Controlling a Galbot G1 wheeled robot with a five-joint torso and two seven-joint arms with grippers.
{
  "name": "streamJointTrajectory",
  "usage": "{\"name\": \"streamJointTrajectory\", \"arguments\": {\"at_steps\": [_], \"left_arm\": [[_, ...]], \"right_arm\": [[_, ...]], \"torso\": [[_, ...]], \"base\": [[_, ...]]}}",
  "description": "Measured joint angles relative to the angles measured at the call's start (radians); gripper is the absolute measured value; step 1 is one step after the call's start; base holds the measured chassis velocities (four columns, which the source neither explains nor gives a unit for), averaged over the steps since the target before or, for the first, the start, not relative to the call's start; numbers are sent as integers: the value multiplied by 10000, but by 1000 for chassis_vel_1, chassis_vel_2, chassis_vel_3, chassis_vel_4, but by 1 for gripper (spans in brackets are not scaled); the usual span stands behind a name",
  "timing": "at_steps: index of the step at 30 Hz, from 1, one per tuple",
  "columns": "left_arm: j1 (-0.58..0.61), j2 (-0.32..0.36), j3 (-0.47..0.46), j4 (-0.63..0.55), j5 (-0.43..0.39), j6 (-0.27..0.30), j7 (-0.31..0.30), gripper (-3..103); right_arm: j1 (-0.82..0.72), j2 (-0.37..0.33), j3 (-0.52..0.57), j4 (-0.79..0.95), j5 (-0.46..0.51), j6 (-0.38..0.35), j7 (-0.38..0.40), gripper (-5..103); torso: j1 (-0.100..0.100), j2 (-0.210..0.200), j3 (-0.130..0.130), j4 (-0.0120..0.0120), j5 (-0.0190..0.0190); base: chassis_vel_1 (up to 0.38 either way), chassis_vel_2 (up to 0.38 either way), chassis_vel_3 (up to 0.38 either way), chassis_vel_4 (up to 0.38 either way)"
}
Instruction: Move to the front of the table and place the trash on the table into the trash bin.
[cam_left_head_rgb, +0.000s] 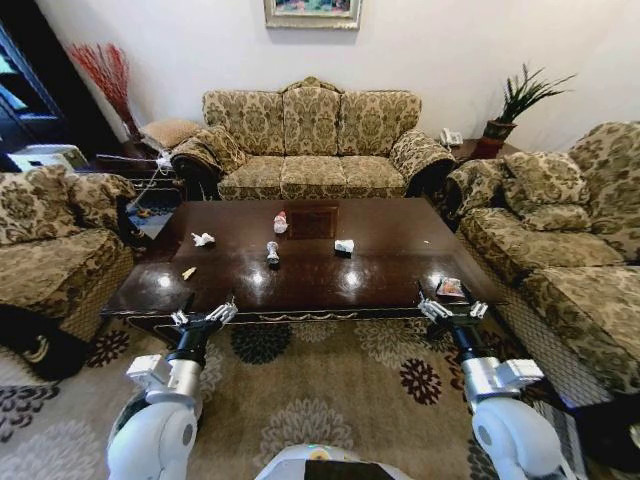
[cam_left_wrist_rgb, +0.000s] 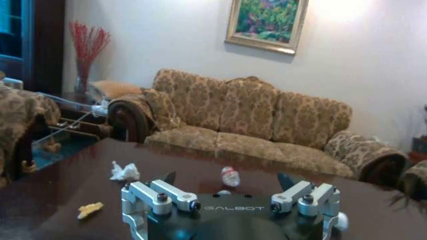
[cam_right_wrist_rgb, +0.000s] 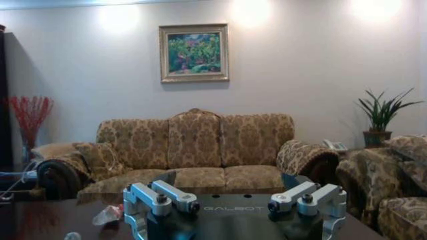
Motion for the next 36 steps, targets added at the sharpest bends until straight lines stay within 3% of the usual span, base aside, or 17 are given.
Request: {"name": "streamJointTrajectory", "arguments": {"at_steps": [10,17,20,36], "left_arm": [[-51,1,-226,-134,-304,-107,-115,100],[-122,2,-213,49,-329,-135,-162,100],[-144,4,-58,260,-139,-146,-169,100],[-193,5,-53,769,373,-358,-2,100]], "right_arm": [[-296,-110,99,-34,-88,-113,76,100],[-355,16,101,-405,-130,567,120,100],[-372,-14,186,-597,-161,854,-336,100],[-297,225,-189,-644,-310,887,-633,100]], "torso": [[-2,1,-1,0,0],[-8,5,-4,-1,0],[4,1,2,0,-3],[-1,0,-1,0,-5]], "base": [[82,-88,-99,94],[50,-60,-57,62],[0,0,0,0],[54,43,-49,-48]]}}
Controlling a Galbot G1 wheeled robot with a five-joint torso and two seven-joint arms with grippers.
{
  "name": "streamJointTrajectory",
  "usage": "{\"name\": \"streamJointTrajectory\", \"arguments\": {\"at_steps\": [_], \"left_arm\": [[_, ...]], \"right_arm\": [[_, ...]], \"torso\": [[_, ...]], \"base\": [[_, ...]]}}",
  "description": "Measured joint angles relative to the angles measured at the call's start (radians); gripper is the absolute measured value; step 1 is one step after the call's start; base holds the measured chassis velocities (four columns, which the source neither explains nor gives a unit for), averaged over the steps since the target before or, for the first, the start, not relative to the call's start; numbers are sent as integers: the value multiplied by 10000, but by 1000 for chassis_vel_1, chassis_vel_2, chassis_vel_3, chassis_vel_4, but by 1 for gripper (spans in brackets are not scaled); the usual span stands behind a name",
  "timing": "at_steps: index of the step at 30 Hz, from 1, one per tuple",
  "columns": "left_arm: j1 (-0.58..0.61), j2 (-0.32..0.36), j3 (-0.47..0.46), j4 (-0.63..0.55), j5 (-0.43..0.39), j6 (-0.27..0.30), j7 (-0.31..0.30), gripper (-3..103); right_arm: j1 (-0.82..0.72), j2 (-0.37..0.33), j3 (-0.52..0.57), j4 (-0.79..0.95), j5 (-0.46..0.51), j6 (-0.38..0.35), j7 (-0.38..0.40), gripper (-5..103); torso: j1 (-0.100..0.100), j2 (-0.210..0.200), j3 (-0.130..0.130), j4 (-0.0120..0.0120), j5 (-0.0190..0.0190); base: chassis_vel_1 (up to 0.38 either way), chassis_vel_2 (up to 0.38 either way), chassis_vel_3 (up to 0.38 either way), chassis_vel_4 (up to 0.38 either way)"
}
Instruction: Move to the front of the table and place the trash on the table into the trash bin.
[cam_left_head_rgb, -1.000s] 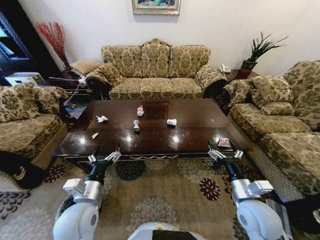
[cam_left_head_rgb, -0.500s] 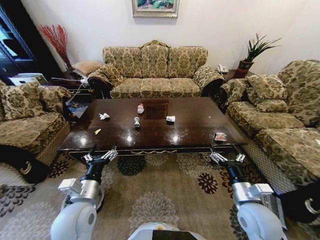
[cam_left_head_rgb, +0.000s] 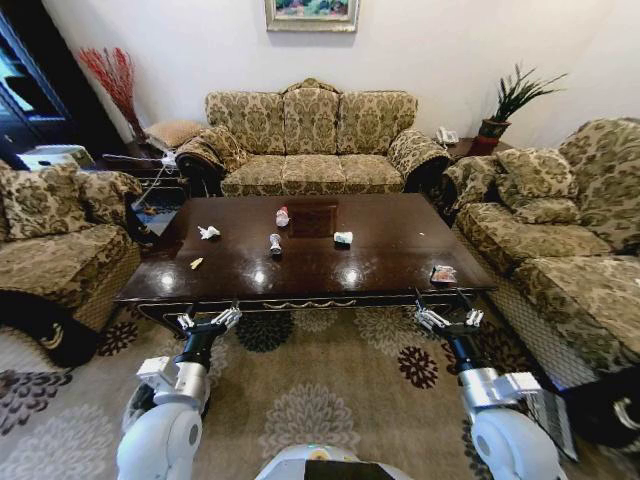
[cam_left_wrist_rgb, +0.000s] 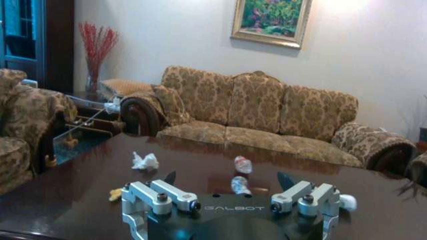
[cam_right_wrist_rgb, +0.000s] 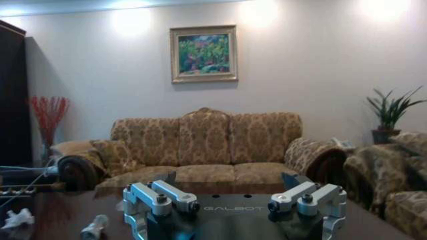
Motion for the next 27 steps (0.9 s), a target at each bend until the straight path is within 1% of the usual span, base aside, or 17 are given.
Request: {"name": "streamJointTrajectory", "arguments": {"at_steps": [2,5,9,11,13,14,15,16,17,18,19,21,23,26,27], "left_arm": [[-63,0,11,110,0,-1,0,100],[-76,0,59,168,23,2,7,100],[-95,1,71,190,39,32,63,100],[-96,1,53,231,38,40,71,100],[-80,1,-27,354,36,43,81,100],[-39,3,-126,520,35,14,82,100],[-39,3,-126,520,35,14,82,100],[11,5,-204,677,32,-35,68,100],[110,8,-311,903,27,-88,35,100],[176,9,-371,1143,20,-113,8,100],[176,9,-371,1143,20,-113,8,100],[314,12,-474,1727,67,-153,-43,100],[402,29,-519,1919,110,-157,-45,100],[545,176,-655,2631,395,-160,-42,100],[545,176,-655,2631,395,-160,-42,100]], "right_arm": [[-43,161,-307,-167,-292,48,4,100],[-46,200,-455,-187,-411,67,34,100],[77,132,-440,-188,-421,67,158,100],[92,136,-431,-193,-415,87,209,100],[152,209,-418,-275,-355,296,337,100],[253,247,-433,-316,-165,498,591,100],[253,247,-433,-316,-165,498,591,100],[311,247,-419,-301,-14,538,708,100],[324,241,-344,-224,152,538,735,100],[315,240,-246,-116,244,539,737,100],[315,240,-246,-116,244,539,737,100],[196,233,-47,112,424,541,691,100],[186,216,5,162,462,541,678,100],[262,190,129,110,472,560,668,100],[262,190,129,110,472,560,668,100]], "torso": [[1,-1,1,0,7],[2,-1,1,0,3],[2,0,1,0,-1],[1,-1,1,0,6],[0,0,0,0,8],[1,-1,0,-2,-1],[1,-1,0,-2,-1],[0,0,0,0,-8],[0,0,0,1,7],[0,0,-1,2,6],[0,0,-1,2,6],[0,0,-1,0,-12],[0,0,0,1,-8],[0,0,0,2,15],[0,0,0,2,15]], "base": [[184,190,-176,-183],[197,214,-198,-233],[268,279,-266,-272],[310,300,-323,-274],[306,300,-328,-304],[297,256,-304,-255],[297,256,-304,-255],[295,256,-304,-255],[229,229,-243,-255],[229,229,-142,-194],[229,229,-142,-194],[74,99,-108,-77],[0,0,0,0],[-21,-14,5,13],[-62,-42,15,39]]}}
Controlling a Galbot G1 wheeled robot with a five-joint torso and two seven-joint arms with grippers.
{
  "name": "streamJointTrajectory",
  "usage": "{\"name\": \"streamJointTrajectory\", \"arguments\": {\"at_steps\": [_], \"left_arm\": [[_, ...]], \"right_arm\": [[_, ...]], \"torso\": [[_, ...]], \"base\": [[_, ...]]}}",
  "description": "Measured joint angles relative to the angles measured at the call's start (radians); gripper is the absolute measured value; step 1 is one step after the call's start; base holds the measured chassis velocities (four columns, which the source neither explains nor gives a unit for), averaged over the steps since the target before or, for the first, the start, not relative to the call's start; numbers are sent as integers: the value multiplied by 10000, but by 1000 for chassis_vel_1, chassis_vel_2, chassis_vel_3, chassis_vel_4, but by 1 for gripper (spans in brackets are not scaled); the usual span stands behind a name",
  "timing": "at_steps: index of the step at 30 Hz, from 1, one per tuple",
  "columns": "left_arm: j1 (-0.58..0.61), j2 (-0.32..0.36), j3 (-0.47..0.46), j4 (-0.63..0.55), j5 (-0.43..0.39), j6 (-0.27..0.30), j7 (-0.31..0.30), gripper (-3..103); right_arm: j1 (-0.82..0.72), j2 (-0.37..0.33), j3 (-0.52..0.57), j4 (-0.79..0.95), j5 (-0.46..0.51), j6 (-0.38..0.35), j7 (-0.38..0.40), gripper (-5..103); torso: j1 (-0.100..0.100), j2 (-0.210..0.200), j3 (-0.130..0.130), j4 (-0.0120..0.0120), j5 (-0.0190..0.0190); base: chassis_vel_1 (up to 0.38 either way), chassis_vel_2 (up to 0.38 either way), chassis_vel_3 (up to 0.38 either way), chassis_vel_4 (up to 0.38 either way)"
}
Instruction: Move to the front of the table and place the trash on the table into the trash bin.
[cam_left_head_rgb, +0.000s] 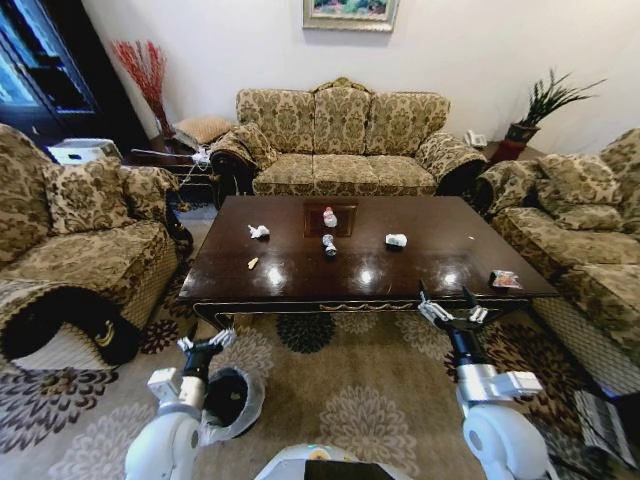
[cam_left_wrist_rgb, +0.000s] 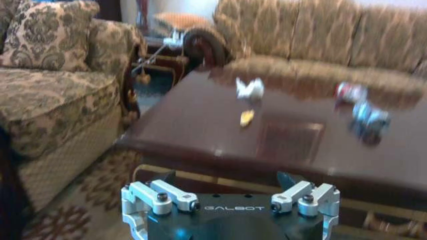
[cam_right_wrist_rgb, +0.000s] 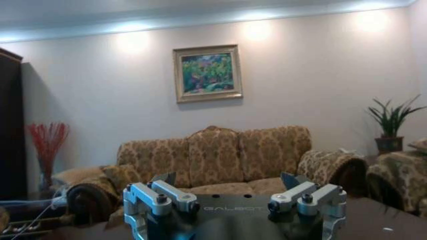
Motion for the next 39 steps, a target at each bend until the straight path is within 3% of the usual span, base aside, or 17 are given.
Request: {"name": "streamJointTrajectory", "arguments": {"at_steps": [6,14,15,18,22,31,39], "left_arm": [[-95,233,-133,1435,301,-200,-56,100],[-1007,580,-1,4919,853,-624,-304,100],[-1007,580,-1,4919,853,-624,-304,100],[-1782,1081,34,6385,974,-687,-356,100],[-2307,1442,58,7165,1005,-744,-431,100],[-3718,2575,132,10083,1609,-1364,-627,100],[-4593,3189,354,12386,1295,-2135,-197,100]], "right_arm": [[96,-17,35,-333,11,245,10,100],[110,-55,64,-824,-118,588,30,100],[110,-55,64,-824,-118,588,30,100],[120,-134,90,-887,-160,475,-68,100],[143,-144,77,-862,-180,364,-94,100],[-6,-153,80,-748,-230,312,-185,100],[-83,-111,79,-752,-283,303,-200,100]], "torso": [[2,0,1,-3,-4],[-3,1,-1,-2,-15],[-3,1,-1,-2,-15],[0,0,1,-2,-8],[3,0,1,-3,-13],[2,0,1,-2,-15],[1,0,1,-1,-13]], "base": [[-30,-39,18,26],[57,-9,-51,28],[0,0,0,0],[0,0,0,0],[0,0,0,0],[0,0,0,0],[0,0,0,0]]}}
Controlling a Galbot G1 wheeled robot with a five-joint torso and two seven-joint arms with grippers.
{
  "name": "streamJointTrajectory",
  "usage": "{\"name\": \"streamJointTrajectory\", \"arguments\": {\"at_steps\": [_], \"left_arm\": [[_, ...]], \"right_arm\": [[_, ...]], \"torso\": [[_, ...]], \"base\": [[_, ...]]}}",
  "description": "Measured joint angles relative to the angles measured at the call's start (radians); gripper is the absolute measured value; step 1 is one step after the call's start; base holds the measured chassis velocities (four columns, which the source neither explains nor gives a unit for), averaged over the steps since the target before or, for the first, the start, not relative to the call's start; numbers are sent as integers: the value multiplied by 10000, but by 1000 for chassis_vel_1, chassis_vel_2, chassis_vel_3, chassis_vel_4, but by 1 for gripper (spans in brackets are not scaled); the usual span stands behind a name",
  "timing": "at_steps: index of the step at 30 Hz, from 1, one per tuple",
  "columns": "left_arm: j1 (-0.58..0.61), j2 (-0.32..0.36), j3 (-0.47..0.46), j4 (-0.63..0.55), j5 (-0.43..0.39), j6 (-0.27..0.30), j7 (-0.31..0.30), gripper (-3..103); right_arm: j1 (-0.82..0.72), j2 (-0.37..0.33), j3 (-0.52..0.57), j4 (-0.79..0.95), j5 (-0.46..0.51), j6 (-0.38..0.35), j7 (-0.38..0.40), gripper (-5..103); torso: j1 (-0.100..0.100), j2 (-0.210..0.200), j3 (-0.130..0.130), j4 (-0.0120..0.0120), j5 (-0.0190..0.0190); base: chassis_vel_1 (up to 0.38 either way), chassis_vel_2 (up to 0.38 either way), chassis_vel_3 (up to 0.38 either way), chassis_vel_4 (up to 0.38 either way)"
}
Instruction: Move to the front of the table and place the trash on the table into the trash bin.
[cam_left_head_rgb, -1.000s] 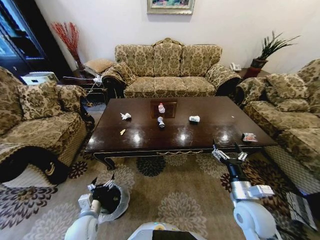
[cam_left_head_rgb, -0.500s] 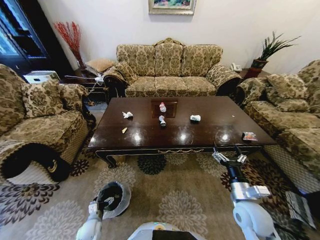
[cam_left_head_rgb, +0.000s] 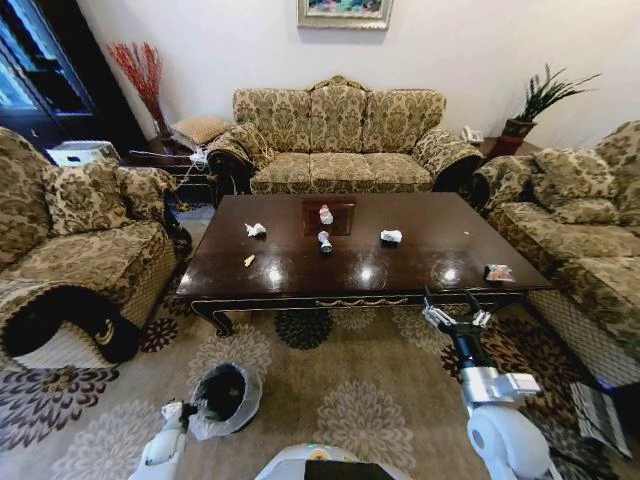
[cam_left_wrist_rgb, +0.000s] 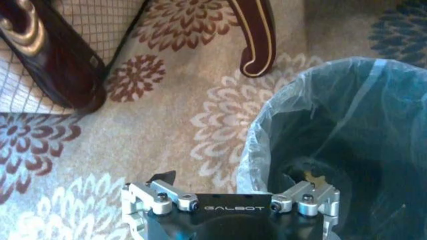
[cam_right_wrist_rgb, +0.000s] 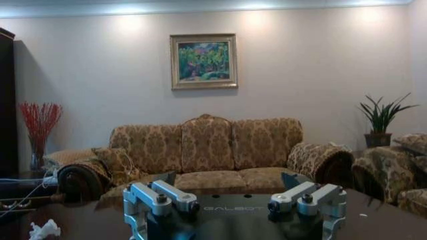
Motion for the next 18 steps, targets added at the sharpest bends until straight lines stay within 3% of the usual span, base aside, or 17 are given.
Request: {"name": "streamJointTrajectory", "arguments": {"at_steps": [14,18], "left_arm": [[-1512,247,90,2144,191,-488,394,103],[-1879,272,91,2568,502,-223,615,92]], "right_arm": [[-97,-88,94,-153,37,17,85,100],[-100,-86,128,-153,54,19,246,100]], "torso": [[0,0,0,-1,-1],[0,0,0,-2,1]], "base": [[0,0,0,0],[0,0,0,0]]}}
